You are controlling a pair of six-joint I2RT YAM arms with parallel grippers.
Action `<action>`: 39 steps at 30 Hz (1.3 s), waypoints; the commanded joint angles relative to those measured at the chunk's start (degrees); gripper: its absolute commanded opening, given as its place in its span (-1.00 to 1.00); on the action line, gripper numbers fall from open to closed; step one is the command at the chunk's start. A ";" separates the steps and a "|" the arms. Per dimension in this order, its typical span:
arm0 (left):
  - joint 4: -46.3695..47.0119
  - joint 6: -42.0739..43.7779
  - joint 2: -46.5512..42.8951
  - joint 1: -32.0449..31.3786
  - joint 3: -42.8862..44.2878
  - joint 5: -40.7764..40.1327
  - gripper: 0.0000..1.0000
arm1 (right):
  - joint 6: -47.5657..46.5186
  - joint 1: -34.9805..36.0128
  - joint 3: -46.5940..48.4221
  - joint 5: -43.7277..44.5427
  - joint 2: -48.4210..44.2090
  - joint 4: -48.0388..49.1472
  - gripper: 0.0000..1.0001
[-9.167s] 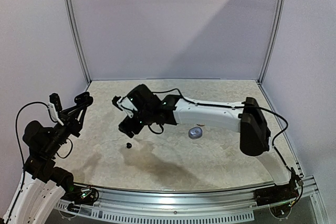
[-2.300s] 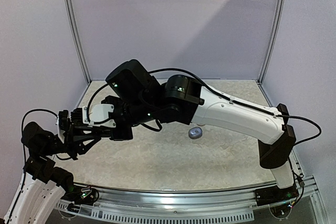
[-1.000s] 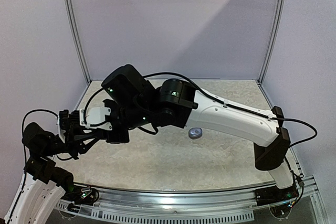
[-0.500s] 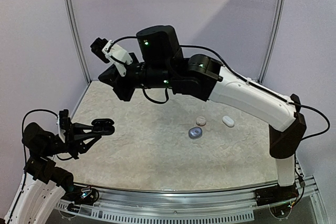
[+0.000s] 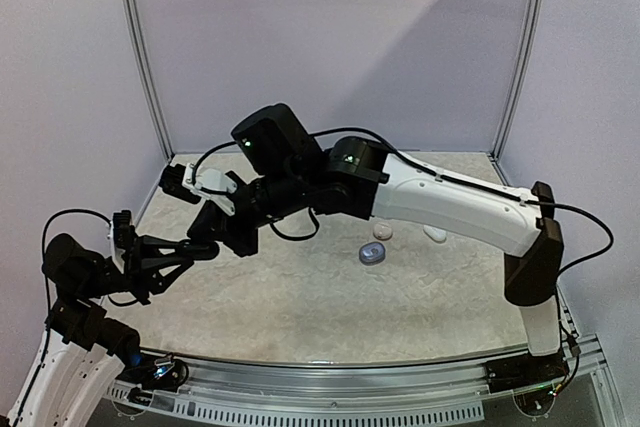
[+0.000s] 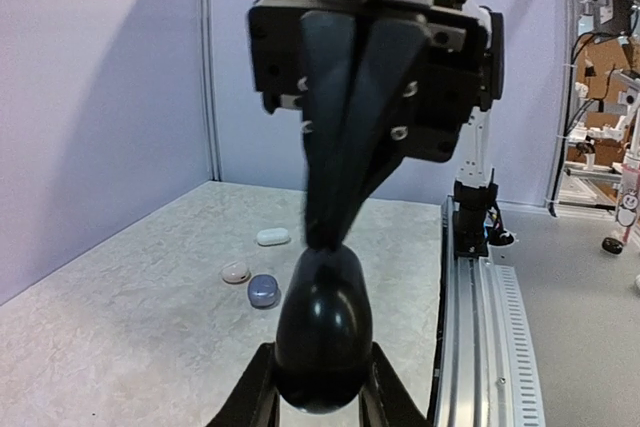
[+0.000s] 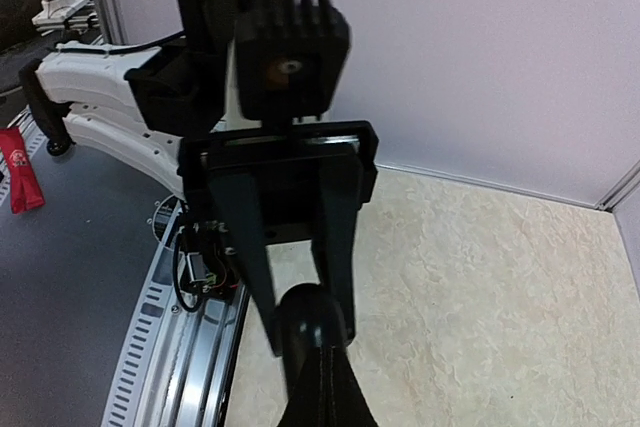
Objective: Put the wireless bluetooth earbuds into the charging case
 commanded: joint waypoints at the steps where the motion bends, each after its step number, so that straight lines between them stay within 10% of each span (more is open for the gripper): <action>1: 1.20 0.35 -0.42 -0.14 0.41 -2.27 -1.00 | -2.30 0.91 -4.72 -2.44 -7.84 1.25 -0.87; 3: 1.29 0.26 -0.45 -0.11 0.41 -2.36 -1.00 | -1.44 0.23 -6.48 1.46 -9.23 1.79 -0.41; 6: 1.31 0.25 -0.42 -0.10 0.41 -2.37 -1.00 | 1.95 -2.22 -7.69 -2.87 -9.66 1.93 0.89; 10: 1.29 0.26 -0.41 -0.07 0.39 -2.38 -1.00 | 3.60 -2.87 -6.50 -5.72 -6.60 0.25 0.98; 20: 1.29 0.17 -0.37 -0.06 0.41 -2.52 -1.00 | 3.81 -2.74 -3.49 -5.32 -0.37 -0.90 0.64; 28: 1.32 0.07 -0.37 -0.03 0.45 -2.58 -1.00 | 3.62 -2.80 -3.49 -8.92 0.18 -0.23 -0.96; 34: 1.29 -0.72 -0.33 -0.01 0.41 -3.79 -0.93 | 3.21 -2.79 -3.80 -9.05 -1.10 -0.36 -1.00; 35: 1.17 -1.58 -0.44 0.02 0.49 -5.86 -0.49 | 3.44 -2.92 -3.76 -8.91 -1.27 -0.64 -1.00; 36: 1.20 -2.83 -0.55 0.13 0.57 -8.58 0.56 | 3.80 -3.30 -3.80 -8.75 -1.32 -0.98 -1.00; 37: 1.57 -3.91 -0.54 0.24 0.58 -10.82 0.93 | 4.54 -4.01 -3.92 -8.58 -1.40 -1.55 -1.00; 39: 2.46 -3.85 -0.68 0.50 0.67 -13.56 0.99 | 7.58 -6.50 -4.86 -8.65 -1.29 -3.24 -1.00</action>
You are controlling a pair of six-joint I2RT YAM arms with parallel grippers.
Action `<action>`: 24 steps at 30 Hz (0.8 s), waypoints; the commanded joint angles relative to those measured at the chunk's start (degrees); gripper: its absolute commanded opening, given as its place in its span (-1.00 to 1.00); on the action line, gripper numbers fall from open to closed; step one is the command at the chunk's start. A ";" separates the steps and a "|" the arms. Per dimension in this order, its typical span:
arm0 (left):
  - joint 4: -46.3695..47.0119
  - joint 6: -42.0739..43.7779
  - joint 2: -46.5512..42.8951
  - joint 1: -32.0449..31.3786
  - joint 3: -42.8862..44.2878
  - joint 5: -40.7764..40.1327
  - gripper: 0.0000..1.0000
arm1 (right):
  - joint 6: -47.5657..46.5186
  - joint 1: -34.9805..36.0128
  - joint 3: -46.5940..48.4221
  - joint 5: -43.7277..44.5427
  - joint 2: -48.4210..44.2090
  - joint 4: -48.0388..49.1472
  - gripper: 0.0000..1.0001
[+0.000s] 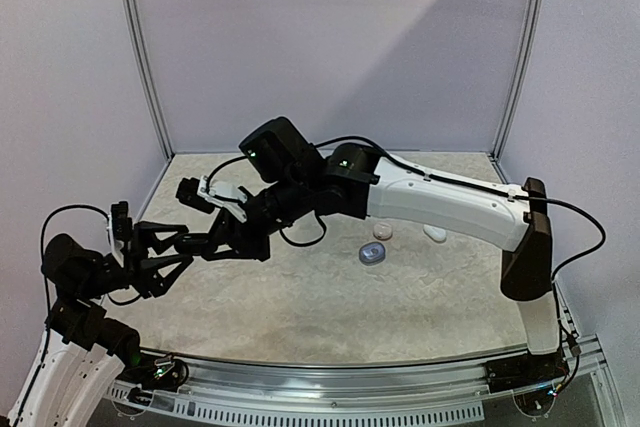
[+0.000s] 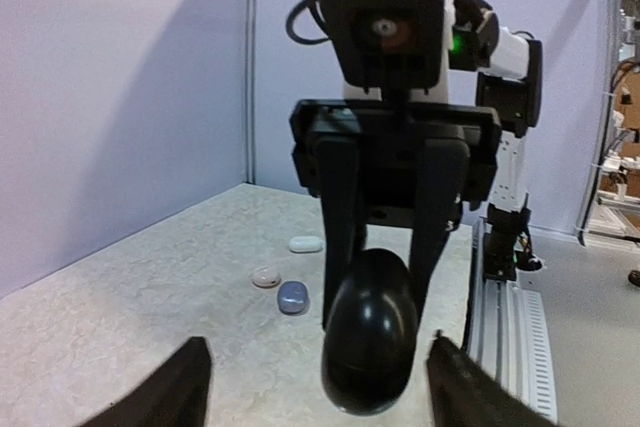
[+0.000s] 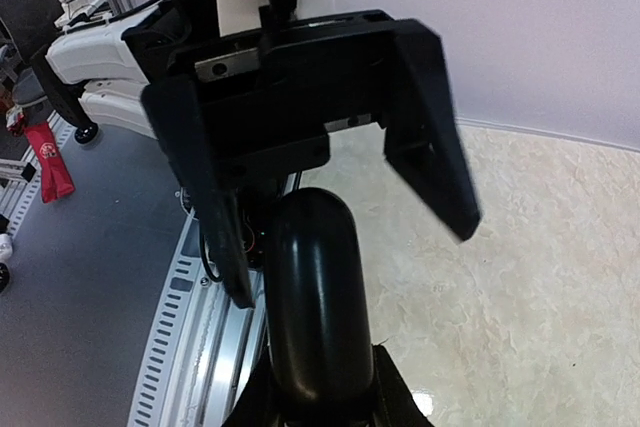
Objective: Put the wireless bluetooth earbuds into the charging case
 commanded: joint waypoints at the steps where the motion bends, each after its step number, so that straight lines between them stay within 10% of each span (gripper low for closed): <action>1: 1.77 -0.91 -0.81 0.58 0.67 -8.79 0.99 | 6.75 -4.57 -0.49 -0.90 -1.25 -3.22 -1.00; 9: 0.59 0.69 -0.96 1.04 1.00 -14.88 0.99 | 23.36 -17.55 -8.69 -6.51 5.36 -22.09 -1.00; 19: -0.31 0.85 -0.14 1.40 1.13 -16.54 0.99 | 26.35 -21.28 -14.69 -12.81 11.68 -21.26 -0.94; 22: -0.63 0.85 0.00 1.64 1.18 -17.77 0.99 | 26.27 -21.70 -14.33 -11.80 13.16 -21.79 -0.63; 24: -0.87 0.92 0.18 1.87 1.26 -18.84 0.99 | 26.01 -21.98 -13.87 -10.60 13.66 -22.45 -0.08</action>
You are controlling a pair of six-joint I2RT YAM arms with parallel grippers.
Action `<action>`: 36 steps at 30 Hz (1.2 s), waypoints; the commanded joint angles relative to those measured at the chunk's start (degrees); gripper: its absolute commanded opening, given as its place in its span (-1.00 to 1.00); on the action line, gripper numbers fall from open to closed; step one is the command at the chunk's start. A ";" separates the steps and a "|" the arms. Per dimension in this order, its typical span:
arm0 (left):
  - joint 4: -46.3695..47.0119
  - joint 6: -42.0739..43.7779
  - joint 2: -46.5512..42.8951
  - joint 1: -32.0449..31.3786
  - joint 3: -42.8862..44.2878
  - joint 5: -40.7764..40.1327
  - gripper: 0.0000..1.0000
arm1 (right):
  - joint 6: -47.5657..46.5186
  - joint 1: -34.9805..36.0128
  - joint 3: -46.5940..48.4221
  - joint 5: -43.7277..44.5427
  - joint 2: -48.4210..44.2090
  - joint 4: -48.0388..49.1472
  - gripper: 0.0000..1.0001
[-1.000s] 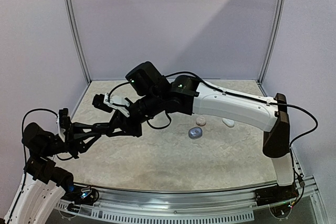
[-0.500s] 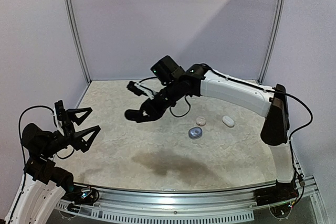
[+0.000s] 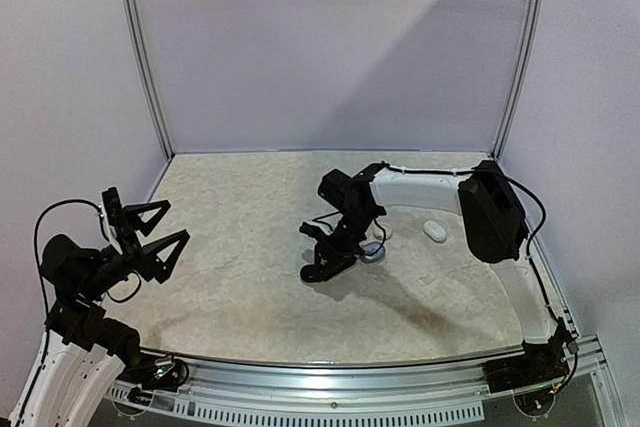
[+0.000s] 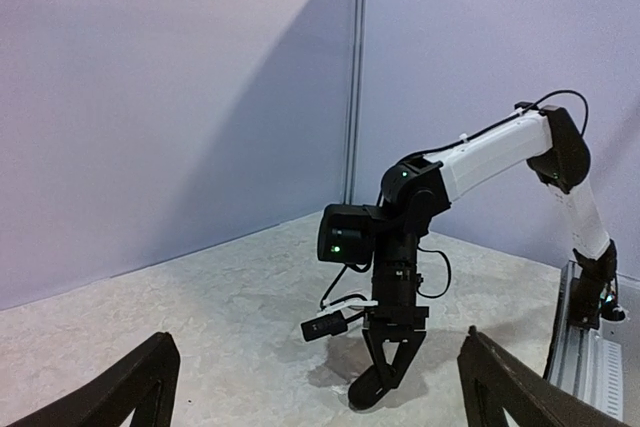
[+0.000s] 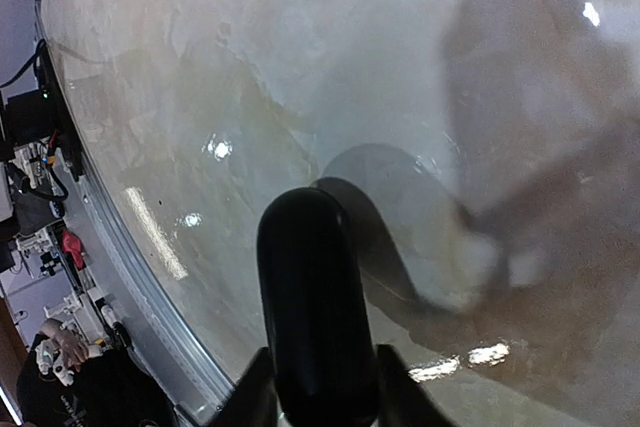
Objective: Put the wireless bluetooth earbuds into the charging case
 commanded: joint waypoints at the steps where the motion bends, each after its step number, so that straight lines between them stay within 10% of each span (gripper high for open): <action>1: -1.52 0.60 0.72 1.13 1.18 -3.34 0.99 | 0.57 -0.57 1.63 0.98 1.73 -2.00 0.35; 3: -1.74 0.60 0.92 1.34 1.26 -4.59 0.99 | 0.05 -0.54 2.43 2.61 1.38 -2.57 0.96; 13: -2.45 0.98 2.73 3.74 1.34 -9.73 0.98 | -1.74 -1.99 13.30 22.07 -5.88 -4.17 0.98; 23: -9.61 2.10 7.02 8.65 1.62 -43.11 0.99 | 12.03 -18.98 -27.82 51.89 -35.45 30.99 0.98; 29: -8.77 2.35 11.09 10.81 1.28 -39.94 0.99 | 17.84 -23.92 -47.47 83.14 -48.67 39.05 0.98; 36: -8.13 2.10 16.71 12.14 1.09 -35.34 0.99 | 18.68 -24.28 -56.83 93.85 -53.60 40.22 0.98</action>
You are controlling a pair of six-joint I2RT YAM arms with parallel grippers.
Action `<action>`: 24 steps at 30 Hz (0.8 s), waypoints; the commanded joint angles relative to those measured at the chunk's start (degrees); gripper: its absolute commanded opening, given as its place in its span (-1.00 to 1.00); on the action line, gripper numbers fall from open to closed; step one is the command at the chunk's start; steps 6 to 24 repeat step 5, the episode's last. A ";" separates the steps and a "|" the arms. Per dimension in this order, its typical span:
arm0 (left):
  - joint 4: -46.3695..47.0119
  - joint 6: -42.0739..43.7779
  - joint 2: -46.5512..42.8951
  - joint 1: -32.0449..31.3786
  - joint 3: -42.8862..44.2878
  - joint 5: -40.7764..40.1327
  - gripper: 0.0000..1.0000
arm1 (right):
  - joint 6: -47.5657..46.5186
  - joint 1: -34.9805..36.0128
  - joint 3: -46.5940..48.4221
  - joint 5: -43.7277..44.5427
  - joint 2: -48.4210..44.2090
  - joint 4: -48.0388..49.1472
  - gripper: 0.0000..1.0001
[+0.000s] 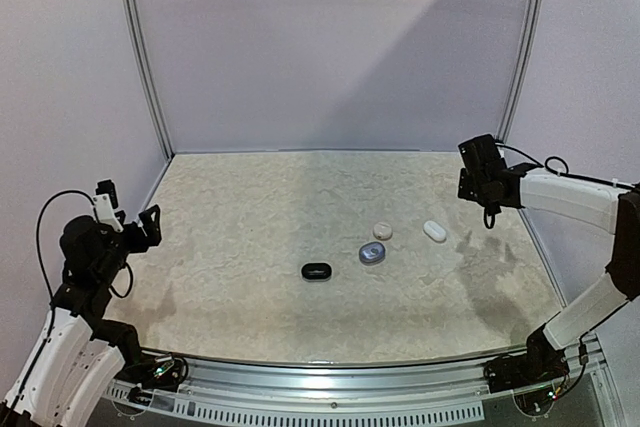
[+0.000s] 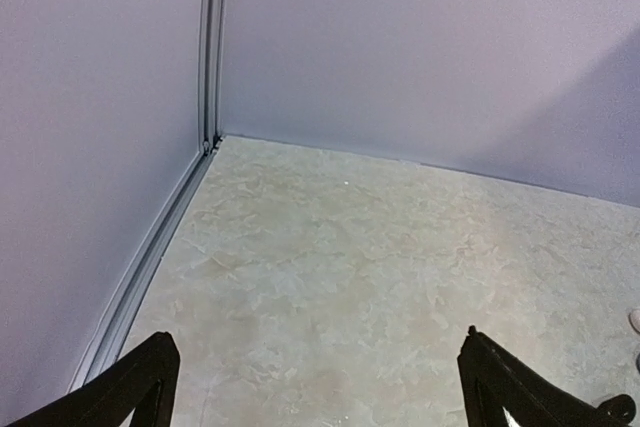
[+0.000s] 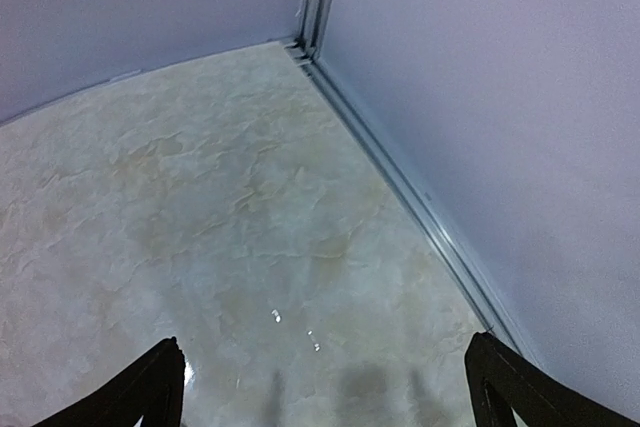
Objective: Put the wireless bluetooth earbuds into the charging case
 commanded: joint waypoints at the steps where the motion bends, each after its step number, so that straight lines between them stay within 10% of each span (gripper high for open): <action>1: -0.50 0.46 2.70 1.96 0.36 1.87 0.99 | 1.84 0.20 -7.39 10.94 -3.88 7.41 0.98; 24: -0.58 -0.02 3.29 4.32 0.45 3.91 0.99 | -0.86 0.11 -13.54 11.10 -6.48 15.19 0.98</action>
